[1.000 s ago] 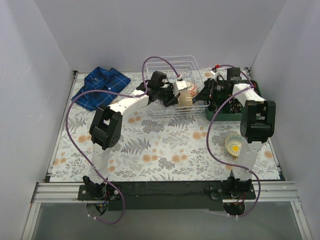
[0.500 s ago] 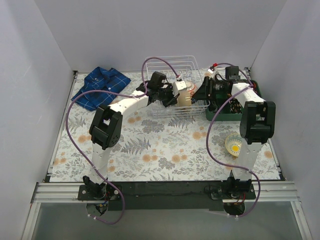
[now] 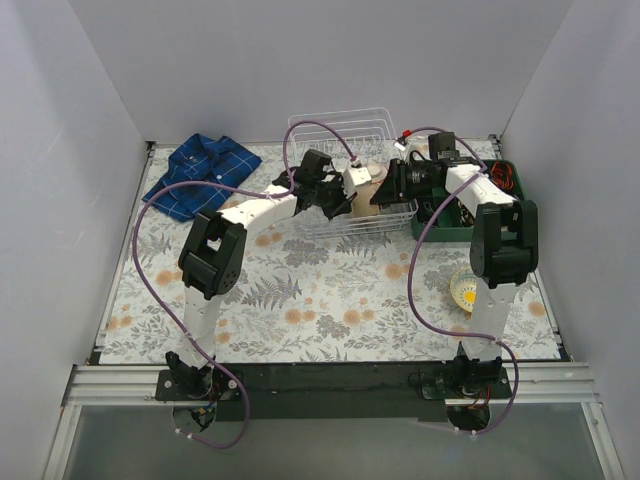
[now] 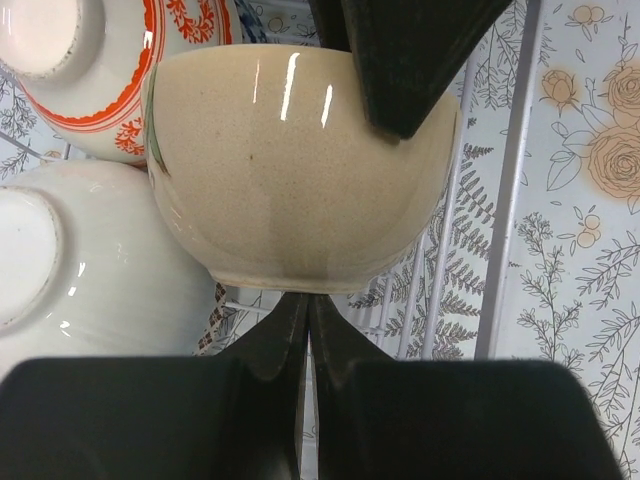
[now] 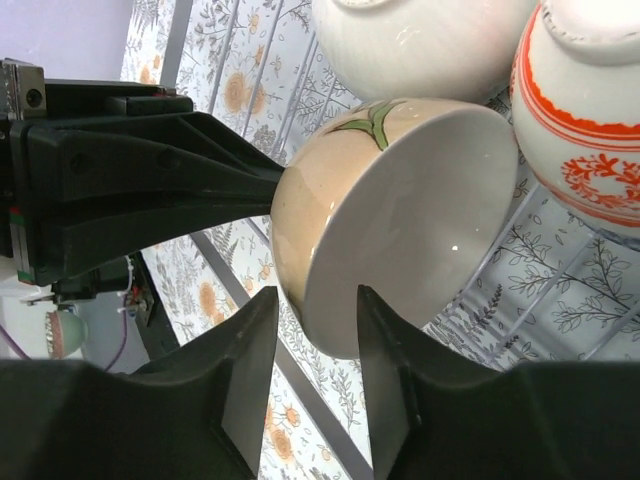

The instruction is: Load the bowls into the dish rack

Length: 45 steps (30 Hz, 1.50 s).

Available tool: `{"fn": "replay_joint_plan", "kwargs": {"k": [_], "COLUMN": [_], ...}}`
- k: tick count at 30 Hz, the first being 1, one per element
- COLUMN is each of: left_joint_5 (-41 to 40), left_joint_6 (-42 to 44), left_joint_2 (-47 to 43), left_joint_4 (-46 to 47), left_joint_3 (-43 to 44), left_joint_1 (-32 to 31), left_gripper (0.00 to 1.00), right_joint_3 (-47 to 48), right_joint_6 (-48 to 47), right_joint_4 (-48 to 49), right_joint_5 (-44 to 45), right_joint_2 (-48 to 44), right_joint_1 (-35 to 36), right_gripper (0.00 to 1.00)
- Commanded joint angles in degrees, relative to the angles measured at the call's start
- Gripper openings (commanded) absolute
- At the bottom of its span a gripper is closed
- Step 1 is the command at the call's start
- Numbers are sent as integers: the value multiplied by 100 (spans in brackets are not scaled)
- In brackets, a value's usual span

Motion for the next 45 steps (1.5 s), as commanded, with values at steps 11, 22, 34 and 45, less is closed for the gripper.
{"fn": "replay_joint_plan", "kwargs": {"k": [11,22,34,45], "left_joint_5": [-747,-2593,-2726,-2822], "left_joint_6": [-144,-849,-814,-699], "left_joint_2": [-1125,-1714,-1706,-1565], "left_joint_4": [328,1419,935,917], "left_joint_3": [-746,-1080,-975,-843], "left_joint_1": [14,58,243,269], "left_gripper": [4,31,33,41], "right_joint_3": [-36,-721,-1144,66], "right_joint_6": [104,2960,3252,514], "right_joint_4": [410,3299,3198,-138], "right_joint_5": [-712,-2803,-2875,-601], "right_joint_2": [10,141,722,300], "right_joint_1": [-6,108,-6,-410], "right_gripper": [15,1,1,30]}}
